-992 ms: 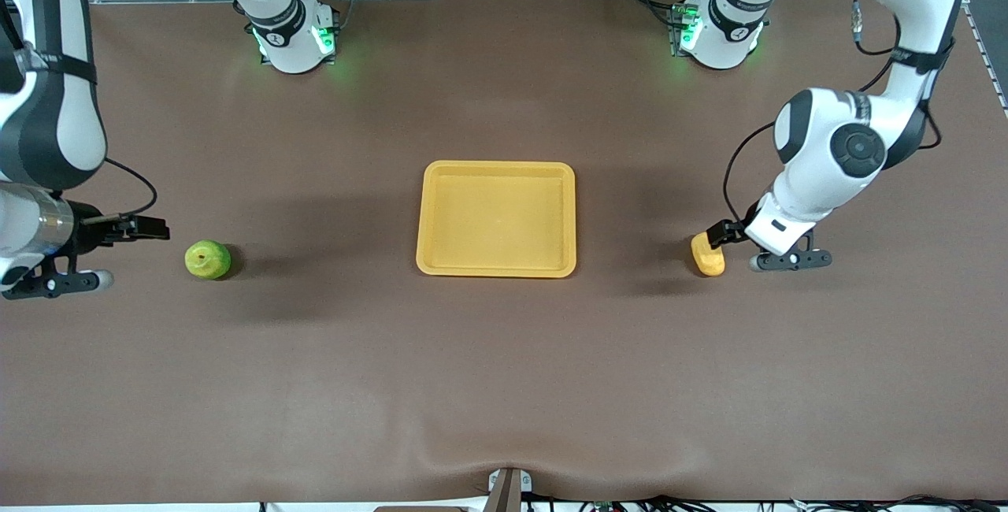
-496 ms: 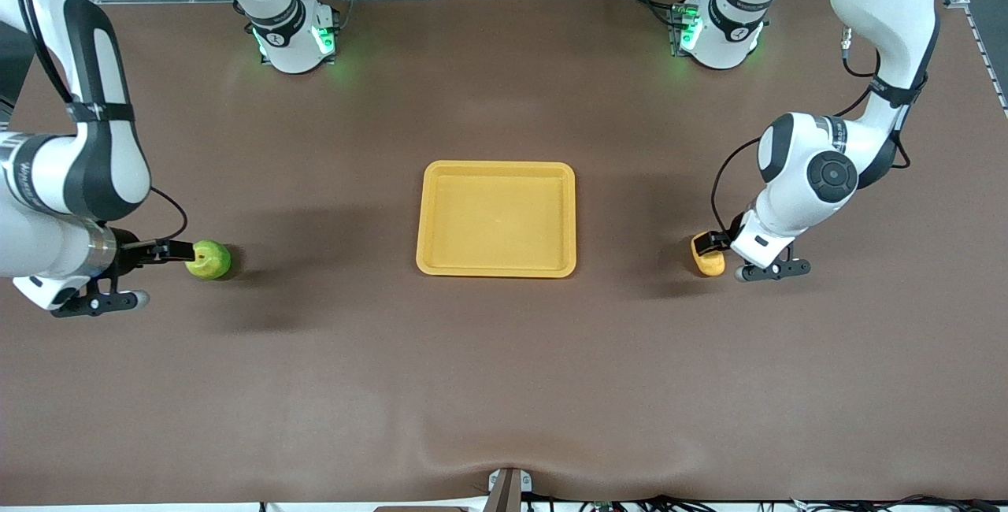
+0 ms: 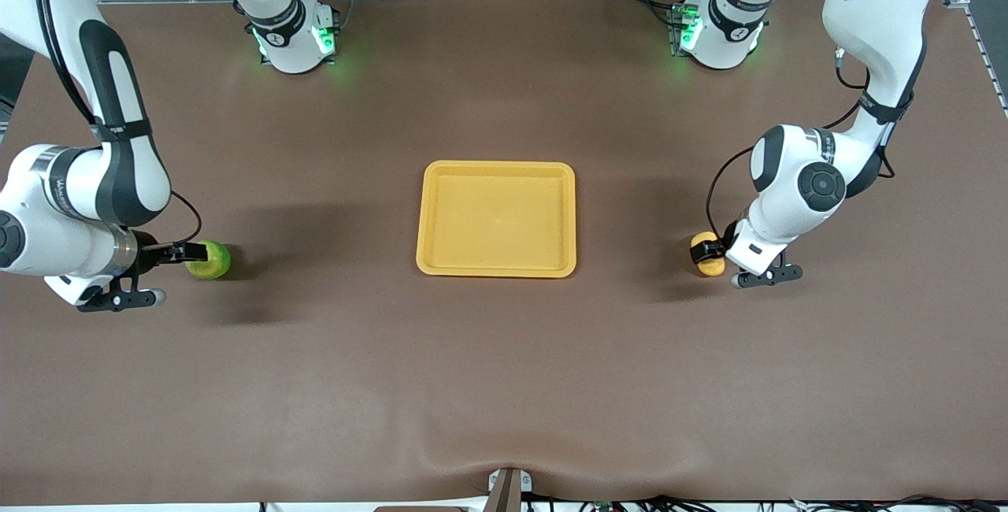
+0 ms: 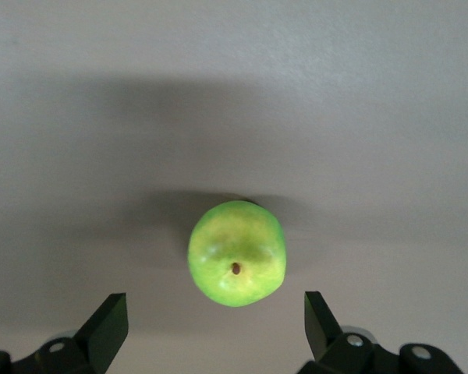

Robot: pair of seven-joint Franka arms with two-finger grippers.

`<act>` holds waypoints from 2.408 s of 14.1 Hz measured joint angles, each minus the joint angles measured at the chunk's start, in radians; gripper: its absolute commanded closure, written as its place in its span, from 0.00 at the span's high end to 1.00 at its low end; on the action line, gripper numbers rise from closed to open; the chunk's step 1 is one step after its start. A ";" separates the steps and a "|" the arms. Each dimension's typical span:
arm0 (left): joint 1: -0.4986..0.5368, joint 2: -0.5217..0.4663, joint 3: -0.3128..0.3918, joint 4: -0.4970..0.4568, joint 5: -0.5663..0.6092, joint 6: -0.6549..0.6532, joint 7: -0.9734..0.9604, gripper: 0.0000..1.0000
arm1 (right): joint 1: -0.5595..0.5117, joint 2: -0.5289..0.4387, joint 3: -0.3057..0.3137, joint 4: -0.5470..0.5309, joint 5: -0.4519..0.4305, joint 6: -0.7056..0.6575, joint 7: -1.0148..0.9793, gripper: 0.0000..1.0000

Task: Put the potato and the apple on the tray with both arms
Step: 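Close the left gripper on the potato while the right gripper grasps the apple, then carry the potato with the left gripper onto the yellow tray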

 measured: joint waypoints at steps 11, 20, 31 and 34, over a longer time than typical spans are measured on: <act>-0.004 -0.001 -0.004 0.022 0.000 0.001 -0.002 0.00 | -0.017 0.066 0.001 -0.011 0.001 0.027 0.133 1.00; -0.155 -0.063 -0.091 0.213 0.000 -0.337 -0.106 0.00 | -0.017 0.079 0.004 -0.120 0.001 0.179 0.137 1.00; -0.408 0.000 -0.091 0.352 0.071 -0.441 -0.301 0.00 | -0.016 0.089 0.010 -0.109 0.001 0.157 0.136 0.00; -0.461 0.066 -0.090 0.394 0.149 -0.441 -0.398 0.00 | -0.012 0.087 0.013 -0.006 0.001 0.006 0.136 0.00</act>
